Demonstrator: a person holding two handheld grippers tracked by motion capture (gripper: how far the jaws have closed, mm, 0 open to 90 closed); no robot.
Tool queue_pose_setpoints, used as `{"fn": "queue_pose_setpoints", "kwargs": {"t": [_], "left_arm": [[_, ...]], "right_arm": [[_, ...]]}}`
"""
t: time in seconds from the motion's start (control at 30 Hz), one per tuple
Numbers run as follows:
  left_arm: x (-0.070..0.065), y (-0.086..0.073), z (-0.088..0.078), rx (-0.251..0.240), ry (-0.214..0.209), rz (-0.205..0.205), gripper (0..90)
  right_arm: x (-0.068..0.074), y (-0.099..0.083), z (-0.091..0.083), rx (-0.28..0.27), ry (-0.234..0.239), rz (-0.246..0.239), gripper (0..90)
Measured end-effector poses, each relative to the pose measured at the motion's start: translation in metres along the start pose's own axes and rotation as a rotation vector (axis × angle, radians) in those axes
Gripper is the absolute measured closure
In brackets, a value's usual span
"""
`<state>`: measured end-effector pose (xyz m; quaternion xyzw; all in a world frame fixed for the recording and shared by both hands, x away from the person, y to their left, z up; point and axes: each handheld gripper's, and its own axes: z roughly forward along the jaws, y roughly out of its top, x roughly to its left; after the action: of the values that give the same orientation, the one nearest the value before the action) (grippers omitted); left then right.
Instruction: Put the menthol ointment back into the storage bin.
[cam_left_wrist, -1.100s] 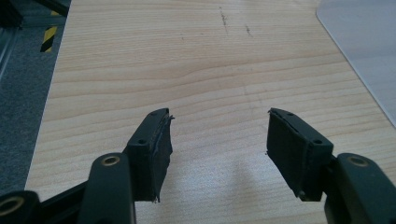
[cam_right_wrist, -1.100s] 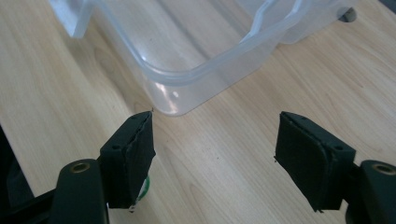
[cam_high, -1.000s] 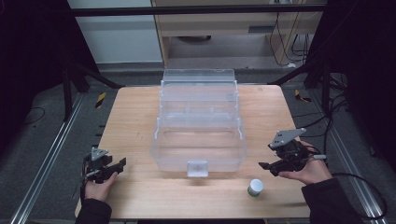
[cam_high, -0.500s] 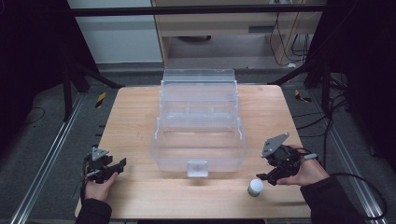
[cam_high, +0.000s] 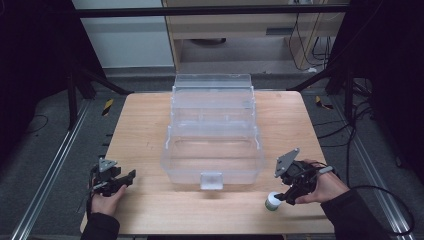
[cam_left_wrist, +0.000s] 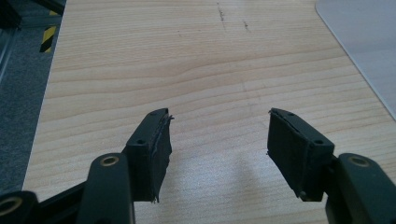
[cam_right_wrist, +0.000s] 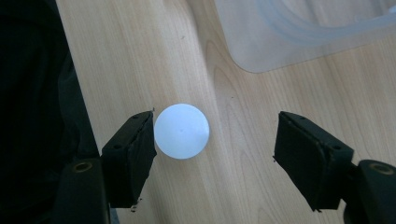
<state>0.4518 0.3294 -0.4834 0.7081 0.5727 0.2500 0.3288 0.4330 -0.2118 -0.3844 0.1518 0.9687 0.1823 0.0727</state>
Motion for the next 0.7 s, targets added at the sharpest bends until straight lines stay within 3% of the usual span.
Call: {"fn": "queue_pose_setpoints", "kwargs": {"t": [0.7], "left_arm": [[0.001, 0.000, 0.000, 0.001, 0.003, 0.005, 39.3]], "right_arm": [[0.010, 0.003, 0.023, 0.113, 0.073, -0.085, 35.2]]}}
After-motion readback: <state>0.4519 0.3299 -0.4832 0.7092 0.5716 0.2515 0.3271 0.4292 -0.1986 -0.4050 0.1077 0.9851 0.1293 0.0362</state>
